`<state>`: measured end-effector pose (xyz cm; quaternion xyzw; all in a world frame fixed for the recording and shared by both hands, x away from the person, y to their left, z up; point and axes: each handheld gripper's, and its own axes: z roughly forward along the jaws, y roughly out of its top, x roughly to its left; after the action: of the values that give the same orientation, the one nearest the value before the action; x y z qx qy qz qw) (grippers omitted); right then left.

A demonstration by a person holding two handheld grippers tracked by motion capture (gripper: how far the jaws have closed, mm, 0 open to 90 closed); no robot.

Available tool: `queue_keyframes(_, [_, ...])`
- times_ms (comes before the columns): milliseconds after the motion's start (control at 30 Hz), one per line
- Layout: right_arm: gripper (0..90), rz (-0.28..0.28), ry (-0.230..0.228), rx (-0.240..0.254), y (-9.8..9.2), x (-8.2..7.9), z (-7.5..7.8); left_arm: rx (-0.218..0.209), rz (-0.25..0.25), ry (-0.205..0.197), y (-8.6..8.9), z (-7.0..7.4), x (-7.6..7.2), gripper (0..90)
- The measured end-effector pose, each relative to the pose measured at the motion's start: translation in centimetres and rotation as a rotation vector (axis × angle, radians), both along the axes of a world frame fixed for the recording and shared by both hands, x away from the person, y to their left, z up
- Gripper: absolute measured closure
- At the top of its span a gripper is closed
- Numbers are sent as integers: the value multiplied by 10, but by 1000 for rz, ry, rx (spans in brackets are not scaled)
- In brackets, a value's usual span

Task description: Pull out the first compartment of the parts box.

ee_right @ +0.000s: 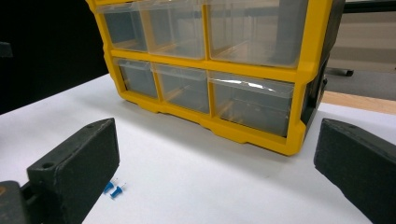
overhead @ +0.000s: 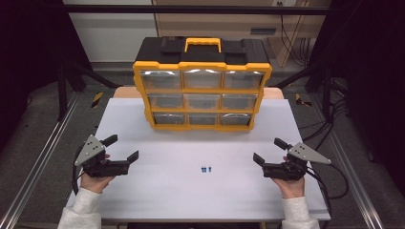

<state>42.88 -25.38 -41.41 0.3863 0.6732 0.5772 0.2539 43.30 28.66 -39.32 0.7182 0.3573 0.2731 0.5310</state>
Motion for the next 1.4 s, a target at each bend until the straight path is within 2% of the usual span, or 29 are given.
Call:
queue_keyframes(400, [6, -6, 0, -6, 0, 0, -1, 8, -7, -4, -4, 4, 2, 19])
queue_keyframes(500, [6, -3, 1, -8, 0, 1, -1, -2, -6, -9, -5, 5, 2, 20])
queue_keyframes(800, [6, -4, -2, -9, 0, 1, -2, 37, -28, -37, -11, 13, 7, 20])
queue_keyframes(1033, [6, -6, 1, -11, 0, 1, -2, 48, -44, -64, -17, 21, 11, 20])
queue_keyframes(1200, [6, -13, 5, -8, 0, 1, -1, 80, -52, -82, -22, 28, 15, 19])
queue_keyframes(1267, [6, -7, -1, -14, -1, 1, -2, 90, -58, -104, -24, 32, 19, 19])
queue_keyframes(1400, [6, -6, 0, -24, -1, 1, -2, 108, -63, -112, -27, 37, 25, 19])
